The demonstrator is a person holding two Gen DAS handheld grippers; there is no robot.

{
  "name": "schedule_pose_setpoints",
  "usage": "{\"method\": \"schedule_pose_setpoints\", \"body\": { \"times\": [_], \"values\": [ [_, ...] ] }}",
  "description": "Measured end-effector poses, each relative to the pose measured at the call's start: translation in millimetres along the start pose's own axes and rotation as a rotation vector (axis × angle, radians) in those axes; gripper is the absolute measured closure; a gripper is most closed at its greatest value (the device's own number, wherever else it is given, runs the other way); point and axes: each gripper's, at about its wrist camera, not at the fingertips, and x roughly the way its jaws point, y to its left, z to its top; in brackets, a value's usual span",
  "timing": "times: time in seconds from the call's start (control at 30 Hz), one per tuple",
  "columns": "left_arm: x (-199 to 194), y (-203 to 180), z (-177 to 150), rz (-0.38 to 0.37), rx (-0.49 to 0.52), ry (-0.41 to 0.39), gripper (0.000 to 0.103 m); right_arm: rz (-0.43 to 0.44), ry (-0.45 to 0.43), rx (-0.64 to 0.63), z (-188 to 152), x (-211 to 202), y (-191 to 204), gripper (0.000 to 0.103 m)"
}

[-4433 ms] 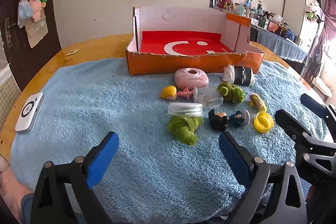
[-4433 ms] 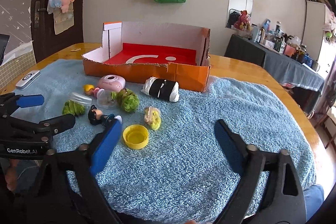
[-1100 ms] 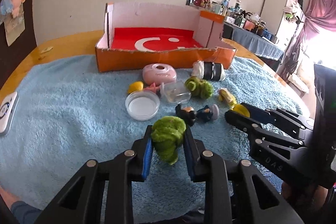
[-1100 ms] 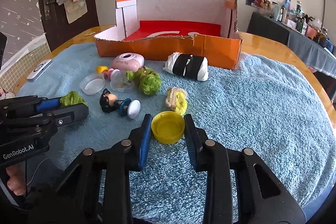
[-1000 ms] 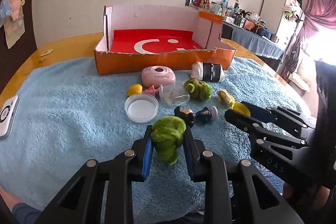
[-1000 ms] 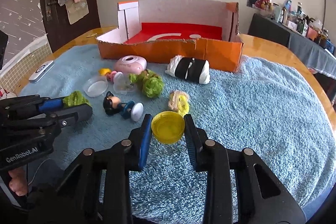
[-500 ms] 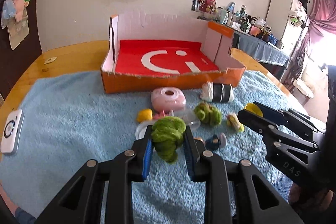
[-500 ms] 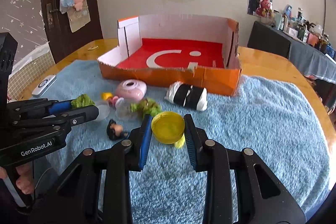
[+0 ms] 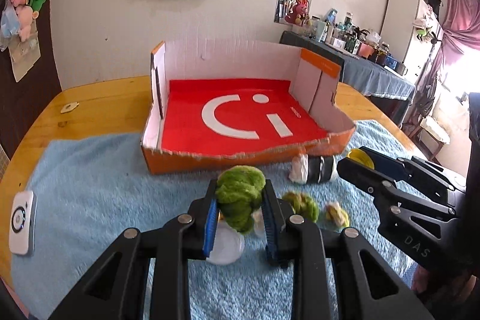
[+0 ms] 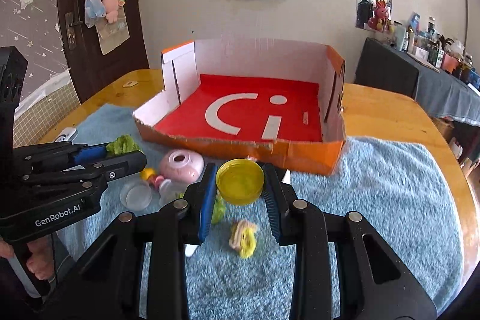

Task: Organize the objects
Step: 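Carry the green yarn ball in the left gripper into the box while the right gripper carries the yellow lid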

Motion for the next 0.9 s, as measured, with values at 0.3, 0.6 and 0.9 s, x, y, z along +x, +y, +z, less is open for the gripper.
{"method": "schedule_pose_setpoints", "body": {
  "times": [0.3, 0.6, 0.9],
  "values": [
    [5, 2, 34, -0.004, -0.006, -0.035, 0.075, 0.004, -0.016, -0.006, 29, 7, -3, 0.074],
    [14, 3, 69, 0.005, -0.012, -0.060, 0.075, 0.046, -0.015, 0.032, 62, 21, -15, 0.074],
    [36, 7, 102, 0.004, -0.011, -0.058, 0.075, 0.044, 0.007, 0.044, 89, 42, -23, 0.074]
  ]
}}
